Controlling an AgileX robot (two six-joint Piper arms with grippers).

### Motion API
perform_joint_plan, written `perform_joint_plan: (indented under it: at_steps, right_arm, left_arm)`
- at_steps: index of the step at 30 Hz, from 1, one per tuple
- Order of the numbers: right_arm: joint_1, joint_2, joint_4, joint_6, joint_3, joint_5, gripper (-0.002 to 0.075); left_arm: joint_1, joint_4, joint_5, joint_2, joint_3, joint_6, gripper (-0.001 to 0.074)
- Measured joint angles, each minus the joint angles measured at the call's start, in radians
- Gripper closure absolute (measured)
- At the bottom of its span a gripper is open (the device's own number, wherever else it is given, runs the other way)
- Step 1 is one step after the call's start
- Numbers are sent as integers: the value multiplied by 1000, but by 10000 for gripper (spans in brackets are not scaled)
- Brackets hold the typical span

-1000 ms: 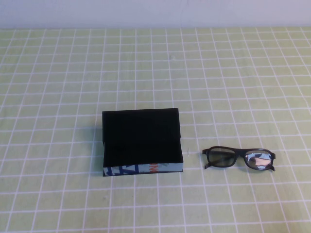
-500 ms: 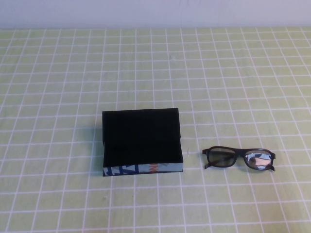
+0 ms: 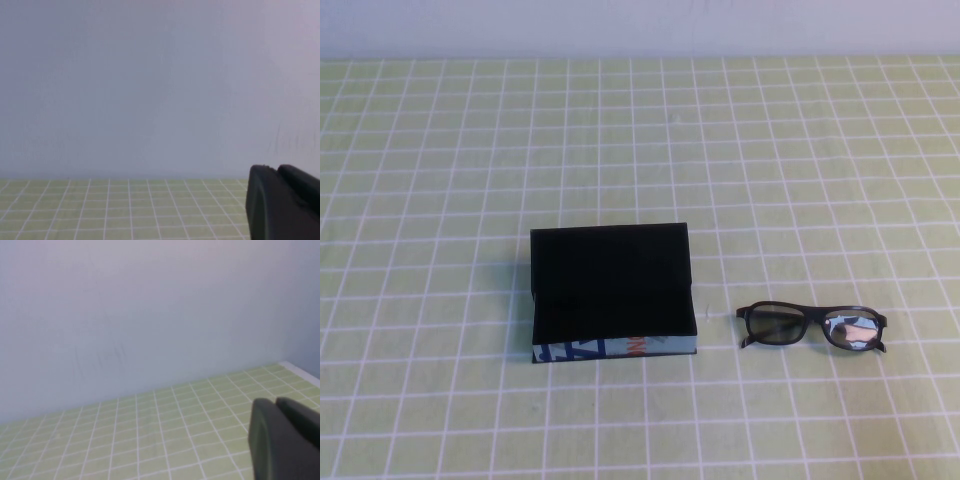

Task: Return glasses to glasses case

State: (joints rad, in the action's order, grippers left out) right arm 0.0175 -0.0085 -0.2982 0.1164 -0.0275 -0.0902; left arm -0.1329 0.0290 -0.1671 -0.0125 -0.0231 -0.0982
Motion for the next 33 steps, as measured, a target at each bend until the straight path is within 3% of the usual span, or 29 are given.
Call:
perform_joint_plan:
  at_steps: [8, 16, 19, 27, 33]
  right_arm:
    - [0, 0, -40, -34, 0, -25, 743]
    - [0, 0, -68, -211, 0, -273, 743]
    - [0, 0, -65, -270, 24, -357, 743]
    - [2, 31, 63, -293, 382, -136, 743]
    - [2, 290, 124, -289, 700, 259, 743]
  left_arm:
    - [0, 0, -34, 0, 0, -9, 738]
    - [0, 3, -373, 0, -2, -229, 738]
    - [0, 3, -386, -2, 24, -247, 738]
    - [0, 8, -243, 69, 316, -253, 738]
    - [0, 77, 124, 264, 593, -256, 738]
